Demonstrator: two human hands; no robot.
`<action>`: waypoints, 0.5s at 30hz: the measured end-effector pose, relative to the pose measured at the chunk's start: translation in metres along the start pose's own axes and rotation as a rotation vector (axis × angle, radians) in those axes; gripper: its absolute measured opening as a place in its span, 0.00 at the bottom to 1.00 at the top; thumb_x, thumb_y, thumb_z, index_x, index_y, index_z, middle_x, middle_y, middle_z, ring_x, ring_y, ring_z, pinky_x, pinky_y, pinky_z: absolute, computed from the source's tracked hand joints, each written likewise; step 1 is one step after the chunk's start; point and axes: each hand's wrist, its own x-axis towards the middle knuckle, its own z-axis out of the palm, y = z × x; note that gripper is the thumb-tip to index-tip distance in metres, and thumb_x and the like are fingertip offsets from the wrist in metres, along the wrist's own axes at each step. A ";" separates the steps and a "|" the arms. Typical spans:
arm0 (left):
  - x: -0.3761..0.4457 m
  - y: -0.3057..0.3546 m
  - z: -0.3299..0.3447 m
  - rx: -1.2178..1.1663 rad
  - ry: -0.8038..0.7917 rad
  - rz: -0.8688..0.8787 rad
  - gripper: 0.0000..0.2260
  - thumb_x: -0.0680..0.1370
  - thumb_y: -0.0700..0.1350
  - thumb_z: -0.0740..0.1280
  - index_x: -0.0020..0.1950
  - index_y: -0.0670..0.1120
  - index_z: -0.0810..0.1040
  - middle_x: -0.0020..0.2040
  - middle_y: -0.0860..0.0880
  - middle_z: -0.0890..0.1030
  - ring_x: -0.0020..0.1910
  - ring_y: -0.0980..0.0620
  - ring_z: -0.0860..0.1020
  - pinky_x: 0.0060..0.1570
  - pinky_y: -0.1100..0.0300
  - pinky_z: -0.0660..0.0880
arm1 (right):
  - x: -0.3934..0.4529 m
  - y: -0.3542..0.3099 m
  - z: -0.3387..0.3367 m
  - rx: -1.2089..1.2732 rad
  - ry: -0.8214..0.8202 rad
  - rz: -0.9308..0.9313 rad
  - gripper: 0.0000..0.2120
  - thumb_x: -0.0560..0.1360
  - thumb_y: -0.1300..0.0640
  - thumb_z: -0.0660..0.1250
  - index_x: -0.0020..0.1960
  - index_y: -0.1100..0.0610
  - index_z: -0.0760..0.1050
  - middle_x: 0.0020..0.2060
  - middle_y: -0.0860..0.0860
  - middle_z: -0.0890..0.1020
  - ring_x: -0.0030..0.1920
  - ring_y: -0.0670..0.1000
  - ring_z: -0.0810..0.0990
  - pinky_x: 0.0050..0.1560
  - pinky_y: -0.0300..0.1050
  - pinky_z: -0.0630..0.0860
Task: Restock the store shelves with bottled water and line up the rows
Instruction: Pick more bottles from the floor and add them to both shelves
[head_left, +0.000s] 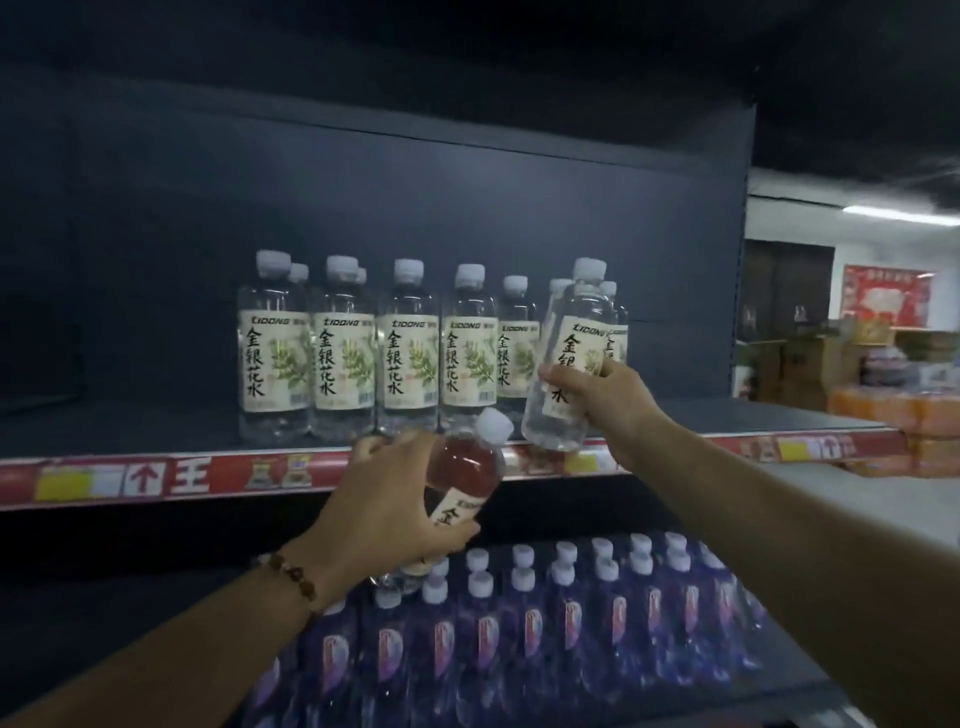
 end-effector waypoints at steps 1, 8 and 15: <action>-0.001 -0.001 0.004 0.013 0.018 0.012 0.42 0.65 0.73 0.71 0.74 0.57 0.65 0.64 0.62 0.75 0.58 0.63 0.66 0.74 0.52 0.57 | 0.007 0.001 0.005 0.009 0.002 0.003 0.18 0.69 0.58 0.79 0.56 0.60 0.78 0.48 0.54 0.86 0.42 0.52 0.86 0.37 0.44 0.81; 0.009 0.000 0.009 -0.042 0.080 -0.051 0.38 0.65 0.75 0.68 0.68 0.55 0.69 0.57 0.61 0.75 0.54 0.59 0.66 0.66 0.55 0.61 | 0.048 0.022 0.022 -0.181 0.013 -0.075 0.66 0.39 0.27 0.79 0.72 0.53 0.68 0.61 0.55 0.81 0.56 0.58 0.83 0.58 0.62 0.79; 0.007 0.001 0.005 -0.017 0.063 -0.047 0.36 0.67 0.73 0.70 0.67 0.54 0.69 0.54 0.61 0.72 0.53 0.59 0.63 0.65 0.55 0.62 | 0.052 0.016 0.016 -0.474 -0.035 -0.118 0.29 0.70 0.39 0.73 0.61 0.56 0.70 0.46 0.49 0.76 0.43 0.49 0.76 0.57 0.55 0.78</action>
